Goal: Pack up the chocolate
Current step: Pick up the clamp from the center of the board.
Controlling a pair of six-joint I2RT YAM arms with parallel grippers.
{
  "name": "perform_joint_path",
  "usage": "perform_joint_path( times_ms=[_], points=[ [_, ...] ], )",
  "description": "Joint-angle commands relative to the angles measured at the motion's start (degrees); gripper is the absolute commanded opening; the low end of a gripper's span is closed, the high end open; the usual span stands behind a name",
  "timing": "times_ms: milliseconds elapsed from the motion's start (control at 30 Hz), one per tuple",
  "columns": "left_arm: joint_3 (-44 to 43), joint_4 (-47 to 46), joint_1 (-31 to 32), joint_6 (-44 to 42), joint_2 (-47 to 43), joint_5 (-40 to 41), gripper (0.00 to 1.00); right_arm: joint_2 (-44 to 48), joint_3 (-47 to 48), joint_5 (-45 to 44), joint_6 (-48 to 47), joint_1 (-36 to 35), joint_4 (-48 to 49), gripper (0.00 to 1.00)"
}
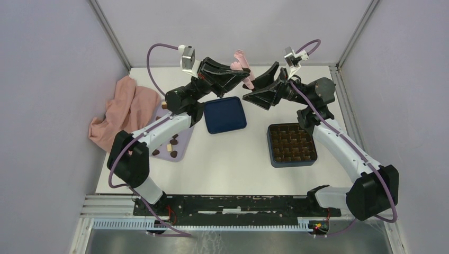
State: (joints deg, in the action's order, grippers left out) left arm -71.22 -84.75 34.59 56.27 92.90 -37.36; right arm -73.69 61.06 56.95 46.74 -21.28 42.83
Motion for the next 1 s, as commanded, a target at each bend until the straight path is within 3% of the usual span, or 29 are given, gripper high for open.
perform_joint_path(
  times_ms=[0,400,500,600,700,967],
  points=[
    [0.2,-6.5,-0.8,3.3,-0.5,2.5,0.02,0.2,1.8,0.7,0.6,-0.2,3.0,0.66],
    [0.3,-6.6,-0.8,3.5,-0.1,2.1,0.02,-0.3,2.7,0.7,1.0,-0.2,3.6,0.55],
    [0.5,-6.6,-0.8,3.5,0.0,2.1,0.02,-0.4,2.9,0.6,1.2,-0.2,3.8,0.55],
    [0.6,-6.6,-0.8,3.5,0.0,2.0,0.02,-0.6,3.0,0.4,1.5,-0.2,4.0,0.64],
    [0.6,-6.6,-0.8,3.5,0.1,1.8,0.02,-0.7,3.2,0.3,2.0,-0.2,4.3,0.67],
    [0.5,-6.8,-0.8,3.6,0.1,2.3,0.02,-1.0,3.5,0.6,2.4,-0.2,5.1,0.59]
  ],
)
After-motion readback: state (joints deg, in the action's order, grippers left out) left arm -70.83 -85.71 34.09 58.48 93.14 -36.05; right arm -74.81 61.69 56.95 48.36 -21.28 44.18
